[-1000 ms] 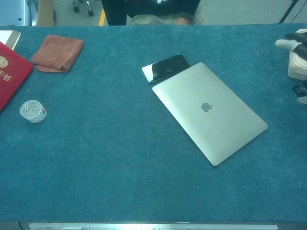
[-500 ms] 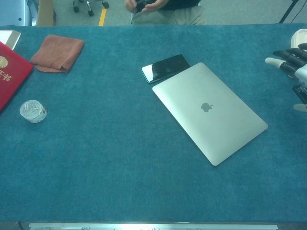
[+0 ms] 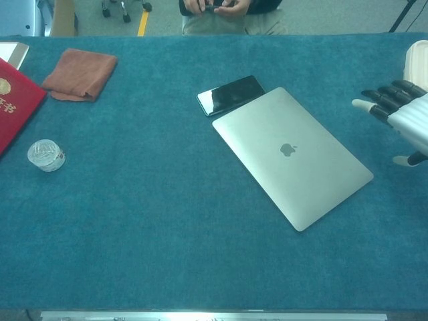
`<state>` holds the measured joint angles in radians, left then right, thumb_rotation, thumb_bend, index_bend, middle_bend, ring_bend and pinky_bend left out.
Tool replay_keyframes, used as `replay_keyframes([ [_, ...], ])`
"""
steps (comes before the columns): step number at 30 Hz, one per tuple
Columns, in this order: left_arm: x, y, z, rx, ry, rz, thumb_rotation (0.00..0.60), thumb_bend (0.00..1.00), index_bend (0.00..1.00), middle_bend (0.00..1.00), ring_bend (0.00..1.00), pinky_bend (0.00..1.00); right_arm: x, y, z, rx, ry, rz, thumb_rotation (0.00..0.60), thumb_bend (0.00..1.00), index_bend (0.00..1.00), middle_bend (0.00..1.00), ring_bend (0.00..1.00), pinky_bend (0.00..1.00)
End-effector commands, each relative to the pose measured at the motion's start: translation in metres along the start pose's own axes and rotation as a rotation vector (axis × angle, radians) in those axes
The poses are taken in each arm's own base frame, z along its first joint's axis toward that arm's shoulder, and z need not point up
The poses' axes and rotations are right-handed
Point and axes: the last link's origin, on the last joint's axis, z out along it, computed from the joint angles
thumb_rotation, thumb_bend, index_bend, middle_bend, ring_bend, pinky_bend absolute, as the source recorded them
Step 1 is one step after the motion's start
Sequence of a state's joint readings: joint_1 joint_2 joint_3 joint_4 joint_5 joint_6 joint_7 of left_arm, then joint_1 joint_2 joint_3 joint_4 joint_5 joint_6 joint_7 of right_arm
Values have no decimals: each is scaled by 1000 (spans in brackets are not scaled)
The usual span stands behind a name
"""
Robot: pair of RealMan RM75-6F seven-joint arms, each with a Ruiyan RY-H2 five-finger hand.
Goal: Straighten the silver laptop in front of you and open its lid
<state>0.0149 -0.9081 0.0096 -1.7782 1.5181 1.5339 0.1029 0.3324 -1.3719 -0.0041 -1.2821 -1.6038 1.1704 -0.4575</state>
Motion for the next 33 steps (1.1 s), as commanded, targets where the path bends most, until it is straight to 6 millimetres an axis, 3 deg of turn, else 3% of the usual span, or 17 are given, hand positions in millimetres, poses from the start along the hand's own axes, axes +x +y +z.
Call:
replay_keyframes([
  [1, 0, 0, 0, 0, -1, -1, 600, 170, 0, 0, 0, 1, -4, -5, 3, 11, -2, 8, 600, 0, 0, 0, 0, 17],
  [18, 0, -3, 0, 3, -1, -5, 600, 170, 0, 0, 0, 1, -20, -23, 13, 81, 3, -43, 600, 0, 0, 0, 0, 15],
  [33, 1, -4, 0, -1, 0, -9, 600, 170, 0, 0, 0, 1, -24, -26, 11, 107, -9, -50, 600, 11, 0, 0, 0, 15],
])
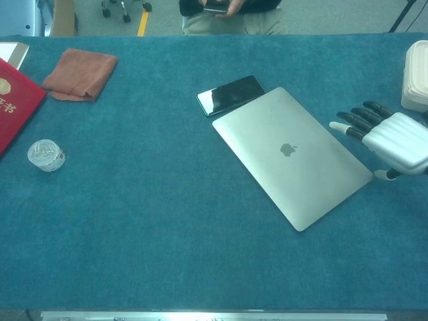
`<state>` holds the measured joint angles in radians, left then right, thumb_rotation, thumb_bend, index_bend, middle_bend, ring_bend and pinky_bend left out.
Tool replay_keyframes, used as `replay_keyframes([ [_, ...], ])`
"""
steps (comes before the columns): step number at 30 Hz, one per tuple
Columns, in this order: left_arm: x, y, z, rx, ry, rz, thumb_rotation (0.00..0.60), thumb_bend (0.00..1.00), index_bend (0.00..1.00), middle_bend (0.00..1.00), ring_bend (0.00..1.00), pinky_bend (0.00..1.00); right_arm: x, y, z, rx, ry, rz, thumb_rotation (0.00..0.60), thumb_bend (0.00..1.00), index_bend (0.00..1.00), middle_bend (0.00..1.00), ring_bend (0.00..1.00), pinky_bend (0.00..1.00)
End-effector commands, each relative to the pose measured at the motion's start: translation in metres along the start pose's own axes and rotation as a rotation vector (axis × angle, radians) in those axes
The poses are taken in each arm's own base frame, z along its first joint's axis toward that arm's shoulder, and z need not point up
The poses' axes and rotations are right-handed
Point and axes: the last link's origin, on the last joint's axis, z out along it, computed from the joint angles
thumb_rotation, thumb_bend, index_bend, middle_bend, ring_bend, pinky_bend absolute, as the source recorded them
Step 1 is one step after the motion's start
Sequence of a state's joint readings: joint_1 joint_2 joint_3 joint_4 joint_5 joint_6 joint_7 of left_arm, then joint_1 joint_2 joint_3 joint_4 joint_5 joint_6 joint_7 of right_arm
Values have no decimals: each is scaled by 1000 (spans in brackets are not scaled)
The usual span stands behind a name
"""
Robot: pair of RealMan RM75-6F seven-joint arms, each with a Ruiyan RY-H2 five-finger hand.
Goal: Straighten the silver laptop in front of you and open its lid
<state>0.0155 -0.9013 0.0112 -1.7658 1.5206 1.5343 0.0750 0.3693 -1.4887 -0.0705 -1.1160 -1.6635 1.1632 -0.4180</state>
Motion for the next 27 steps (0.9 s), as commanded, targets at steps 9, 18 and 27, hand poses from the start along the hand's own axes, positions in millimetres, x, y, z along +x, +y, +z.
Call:
replay_keyframes([
  [9, 1, -2, -1, 4, 7, -3, 600, 170, 0, 0, 0, 1, 2, -8, 5, 16, 10, 3, 600, 63, 0, 0, 0, 15],
  [18, 3, -6, -2, 11, 15, -10, 600, 170, 0, 0, 0, 1, 9, -19, 16, 24, 44, 23, 600, 91, 0, 0, 0, 14],
  [27, 3, -9, -2, 16, 21, -11, 600, 170, 0, 0, 0, 1, 18, -36, 32, 49, 81, 46, 600, 92, 0, 0, 0, 14],
])
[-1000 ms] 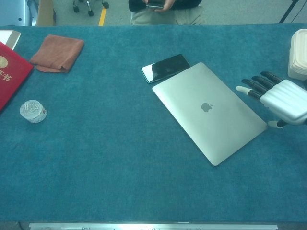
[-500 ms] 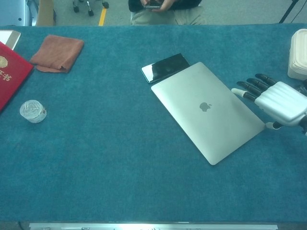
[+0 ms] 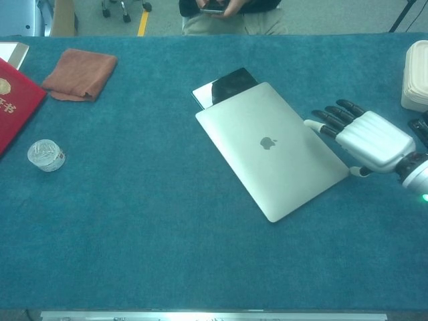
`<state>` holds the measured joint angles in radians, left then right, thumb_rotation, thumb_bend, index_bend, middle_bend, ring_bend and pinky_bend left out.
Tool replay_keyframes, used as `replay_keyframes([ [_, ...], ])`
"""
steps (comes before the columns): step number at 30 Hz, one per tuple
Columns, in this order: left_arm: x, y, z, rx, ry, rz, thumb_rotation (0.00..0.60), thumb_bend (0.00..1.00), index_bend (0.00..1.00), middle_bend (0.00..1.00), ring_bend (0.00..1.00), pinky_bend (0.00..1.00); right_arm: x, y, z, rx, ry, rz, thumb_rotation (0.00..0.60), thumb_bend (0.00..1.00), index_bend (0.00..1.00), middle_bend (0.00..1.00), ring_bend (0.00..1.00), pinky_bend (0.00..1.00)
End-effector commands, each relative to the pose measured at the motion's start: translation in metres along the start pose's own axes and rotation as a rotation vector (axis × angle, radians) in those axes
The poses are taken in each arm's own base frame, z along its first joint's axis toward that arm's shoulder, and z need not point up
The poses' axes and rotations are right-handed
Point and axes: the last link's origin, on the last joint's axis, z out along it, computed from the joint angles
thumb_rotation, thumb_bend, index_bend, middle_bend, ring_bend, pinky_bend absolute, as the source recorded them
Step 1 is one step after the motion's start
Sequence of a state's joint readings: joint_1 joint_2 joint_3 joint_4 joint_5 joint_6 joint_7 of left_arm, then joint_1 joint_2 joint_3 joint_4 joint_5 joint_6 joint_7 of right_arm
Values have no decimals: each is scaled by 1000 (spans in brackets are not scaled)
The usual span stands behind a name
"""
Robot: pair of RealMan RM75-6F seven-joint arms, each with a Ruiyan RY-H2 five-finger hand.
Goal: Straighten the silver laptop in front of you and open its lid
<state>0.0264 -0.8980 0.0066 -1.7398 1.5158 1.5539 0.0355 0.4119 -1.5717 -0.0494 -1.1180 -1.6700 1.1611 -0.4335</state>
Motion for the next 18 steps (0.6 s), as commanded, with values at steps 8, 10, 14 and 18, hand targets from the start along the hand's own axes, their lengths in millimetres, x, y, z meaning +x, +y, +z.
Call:
replay_keyframes([
  [8, 2, -3, -1, 6, 11, -2, 600, 170, 0, 0, 0, 1, 13, -21, 22, 40, 53, 33, 600, 92, 0, 0, 0, 14],
  [10, 3, -3, -1, 7, 13, -2, 600, 170, 0, 0, 0, 1, 16, -26, 26, 49, 63, 42, 600, 92, 0, 0, 0, 14],
  [14, 3, -4, -1, 8, 16, -4, 600, 170, 0, 0, 0, 1, 23, -33, 33, 61, 85, 57, 600, 92, 0, 0, 0, 14],
  [18, 4, -5, -1, 9, 19, -5, 600, 170, 0, 0, 0, 1, 31, -41, 43, 69, 108, 74, 600, 92, 0, 0, 0, 15],
])
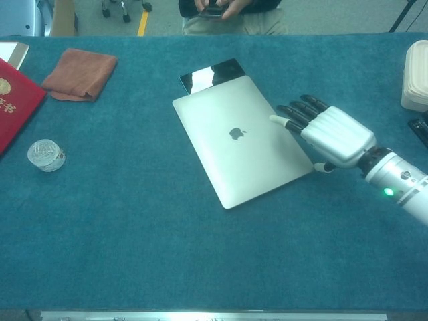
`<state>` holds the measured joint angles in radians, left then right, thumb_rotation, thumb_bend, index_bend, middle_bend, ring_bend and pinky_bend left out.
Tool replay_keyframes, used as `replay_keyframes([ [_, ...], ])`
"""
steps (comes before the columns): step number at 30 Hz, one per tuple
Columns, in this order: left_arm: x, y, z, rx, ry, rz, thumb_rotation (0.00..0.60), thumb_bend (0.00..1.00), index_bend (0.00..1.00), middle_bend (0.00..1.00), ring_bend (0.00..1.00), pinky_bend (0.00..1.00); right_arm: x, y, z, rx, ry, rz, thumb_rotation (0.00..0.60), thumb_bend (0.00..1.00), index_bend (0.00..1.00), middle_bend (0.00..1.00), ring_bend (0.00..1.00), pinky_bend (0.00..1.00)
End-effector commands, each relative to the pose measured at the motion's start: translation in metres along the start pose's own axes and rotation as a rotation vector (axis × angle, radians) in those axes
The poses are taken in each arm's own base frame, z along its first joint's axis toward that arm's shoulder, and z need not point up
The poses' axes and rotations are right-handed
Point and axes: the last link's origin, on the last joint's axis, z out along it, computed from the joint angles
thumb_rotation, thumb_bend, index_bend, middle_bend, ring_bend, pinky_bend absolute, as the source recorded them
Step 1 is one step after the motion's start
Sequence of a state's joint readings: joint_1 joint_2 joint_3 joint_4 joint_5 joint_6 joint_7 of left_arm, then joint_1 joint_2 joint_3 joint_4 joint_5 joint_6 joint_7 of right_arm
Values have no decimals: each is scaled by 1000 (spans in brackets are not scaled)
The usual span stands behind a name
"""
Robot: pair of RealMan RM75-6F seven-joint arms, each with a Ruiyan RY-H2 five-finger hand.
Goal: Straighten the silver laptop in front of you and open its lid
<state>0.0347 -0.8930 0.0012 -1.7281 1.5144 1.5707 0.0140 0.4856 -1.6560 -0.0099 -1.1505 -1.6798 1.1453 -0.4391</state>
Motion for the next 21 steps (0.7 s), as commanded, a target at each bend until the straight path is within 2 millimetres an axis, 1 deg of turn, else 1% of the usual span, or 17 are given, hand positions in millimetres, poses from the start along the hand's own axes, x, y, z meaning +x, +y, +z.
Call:
replay_keyframes([
  [1, 0, 0, 0, 1, 1, 0, 600, 170, 0, 0, 0, 1, 5, -6, 8, 7, 17, 12, 600, 92, 0, 0, 0, 15],
  [6, 0, -2, -1, 7, 1, 0, 600, 170, 0, 0, 0, 1, 12, -17, 20, 27, 43, 32, 600, 92, 0, 0, 0, 14],
  [11, 1, -3, -2, 11, 3, 0, 600, 170, 0, 0, 0, 1, 17, -22, 22, 39, 52, 46, 600, 92, 0, 0, 0, 14],
  [15, 1, -2, -3, 8, 1, 2, 600, 170, 0, 0, 0, 1, 18, -16, 16, 24, 46, 58, 600, 92, 0, 0, 0, 14],
  [21, 1, 3, -2, -10, 1, 4, 600, 170, 0, 0, 0, 1, 18, 1, 2, -4, 32, 45, 600, 92, 0, 0, 0, 14],
])
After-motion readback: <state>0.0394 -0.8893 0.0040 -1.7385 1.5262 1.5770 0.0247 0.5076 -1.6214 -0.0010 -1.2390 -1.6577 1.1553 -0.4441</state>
